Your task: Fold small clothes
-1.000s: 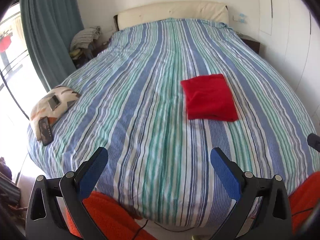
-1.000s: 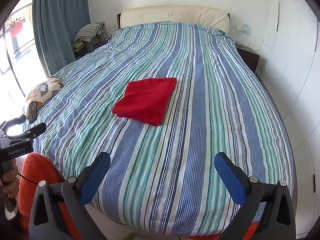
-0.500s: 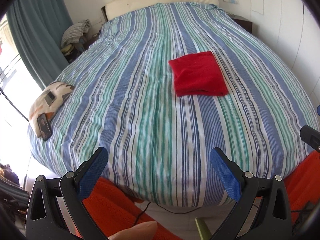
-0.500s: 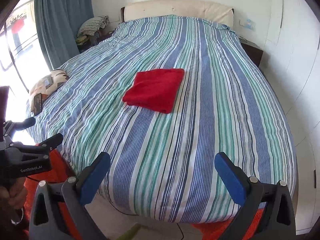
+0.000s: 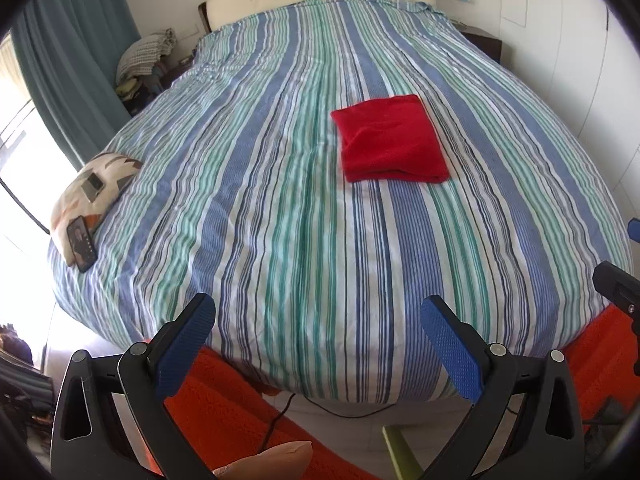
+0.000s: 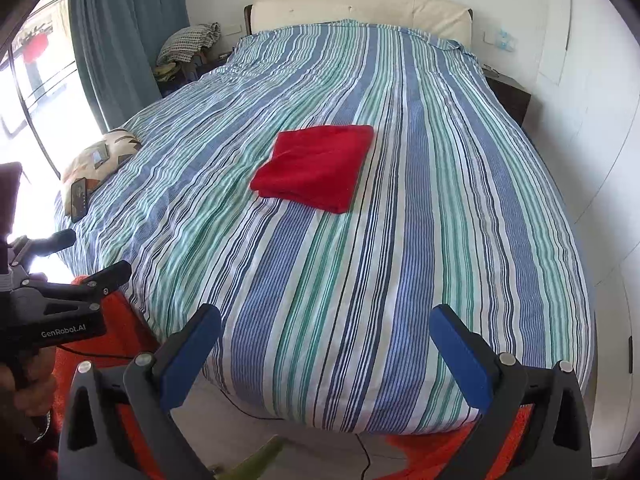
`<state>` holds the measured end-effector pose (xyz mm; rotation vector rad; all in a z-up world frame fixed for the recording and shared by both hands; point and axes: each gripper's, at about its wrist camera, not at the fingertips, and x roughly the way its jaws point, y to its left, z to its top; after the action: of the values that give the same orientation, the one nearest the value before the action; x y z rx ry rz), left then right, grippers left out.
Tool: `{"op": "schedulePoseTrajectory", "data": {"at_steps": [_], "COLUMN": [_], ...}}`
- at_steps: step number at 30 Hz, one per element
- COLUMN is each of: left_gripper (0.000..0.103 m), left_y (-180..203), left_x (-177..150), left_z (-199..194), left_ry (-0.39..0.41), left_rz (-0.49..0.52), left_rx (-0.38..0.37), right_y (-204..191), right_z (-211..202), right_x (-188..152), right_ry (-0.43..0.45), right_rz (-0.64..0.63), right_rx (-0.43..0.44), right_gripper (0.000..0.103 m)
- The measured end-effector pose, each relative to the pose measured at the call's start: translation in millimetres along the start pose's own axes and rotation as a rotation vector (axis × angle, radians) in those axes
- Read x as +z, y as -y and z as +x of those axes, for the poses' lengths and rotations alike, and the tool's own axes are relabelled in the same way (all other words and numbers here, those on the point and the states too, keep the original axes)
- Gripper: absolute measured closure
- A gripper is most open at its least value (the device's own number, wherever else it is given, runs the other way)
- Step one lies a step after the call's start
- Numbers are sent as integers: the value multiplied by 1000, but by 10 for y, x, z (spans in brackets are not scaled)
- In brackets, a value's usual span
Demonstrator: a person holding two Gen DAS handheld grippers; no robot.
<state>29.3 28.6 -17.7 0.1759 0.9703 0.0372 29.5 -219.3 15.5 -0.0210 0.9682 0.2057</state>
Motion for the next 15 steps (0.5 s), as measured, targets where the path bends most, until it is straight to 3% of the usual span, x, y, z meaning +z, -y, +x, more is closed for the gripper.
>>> {"op": "schedulePoseTrajectory", "data": {"at_steps": [15], "left_gripper": [0], "left_y": [-38], "left_x": [-15], "left_z": [-332], "left_ry": [23], "left_rz": [-3], "left_rx": [-25], "right_y": [-7], "right_z": [-346], "right_x": [-68], "right_ry": [2], "right_rz": [-16], "right_rx": [-26], "right_gripper": [0]}}
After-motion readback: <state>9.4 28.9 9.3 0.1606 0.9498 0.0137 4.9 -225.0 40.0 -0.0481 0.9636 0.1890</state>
